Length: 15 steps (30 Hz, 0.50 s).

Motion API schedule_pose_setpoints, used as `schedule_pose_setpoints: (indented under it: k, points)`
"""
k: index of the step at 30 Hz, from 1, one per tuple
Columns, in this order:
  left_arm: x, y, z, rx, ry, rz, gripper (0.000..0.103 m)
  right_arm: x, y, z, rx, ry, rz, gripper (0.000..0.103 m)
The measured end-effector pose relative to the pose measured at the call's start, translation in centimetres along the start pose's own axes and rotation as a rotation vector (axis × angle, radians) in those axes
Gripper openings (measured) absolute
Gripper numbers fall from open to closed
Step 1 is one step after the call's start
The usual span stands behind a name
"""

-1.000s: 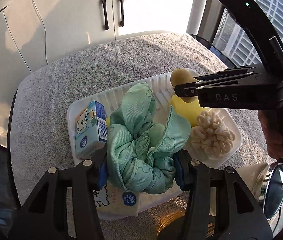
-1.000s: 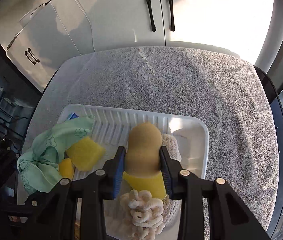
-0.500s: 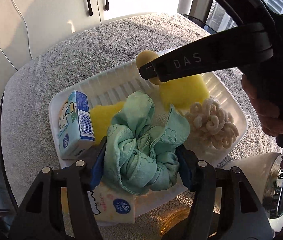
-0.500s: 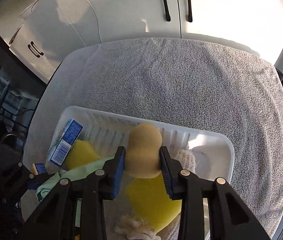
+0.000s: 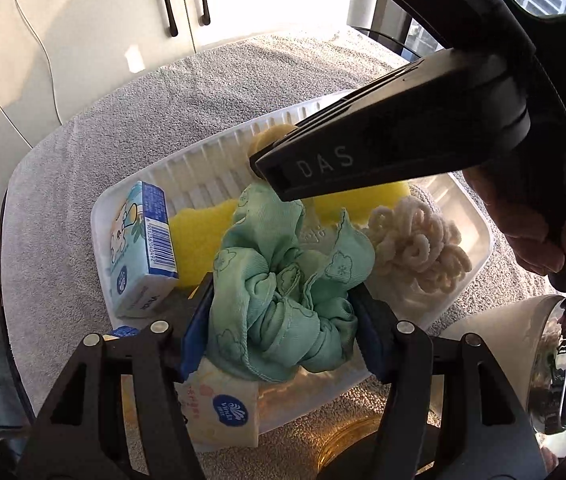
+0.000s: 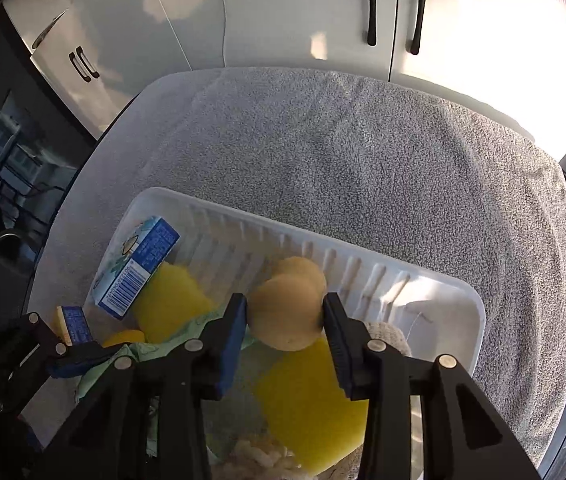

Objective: Organize soft objects
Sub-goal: 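Lower the cloth and makeup sponge into the tray and open both tools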

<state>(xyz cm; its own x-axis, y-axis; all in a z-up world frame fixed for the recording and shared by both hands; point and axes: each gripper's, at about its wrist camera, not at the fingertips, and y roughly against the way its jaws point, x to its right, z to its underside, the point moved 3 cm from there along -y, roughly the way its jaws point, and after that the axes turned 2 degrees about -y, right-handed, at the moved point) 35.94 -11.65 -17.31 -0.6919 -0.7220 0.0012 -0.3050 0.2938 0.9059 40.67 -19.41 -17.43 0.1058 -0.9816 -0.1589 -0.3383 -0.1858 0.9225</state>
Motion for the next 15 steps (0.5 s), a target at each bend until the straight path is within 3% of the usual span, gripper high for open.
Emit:
schedule_pose_setpoints:
  k: [4, 12, 15]
  points:
    - [0.2, 0.8, 0.4, 0.021, -0.001, 0.015, 0.06, 0.2, 0.6, 0.1, 0.016, -0.004, -0.019, 0.059]
    - [-0.1, 2.2, 0.2, 0.07, 0.033, 0.038, 0.061, 0.7, 3.2, 1.3, 0.061, 0.014, -0.01, 0.059]
    - [-0.8, 2.1, -0.1, 0.067, 0.06, 0.01, 0.065, 0.8, 3.7, 1.8, 0.061, 0.006, -0.013, 0.06]
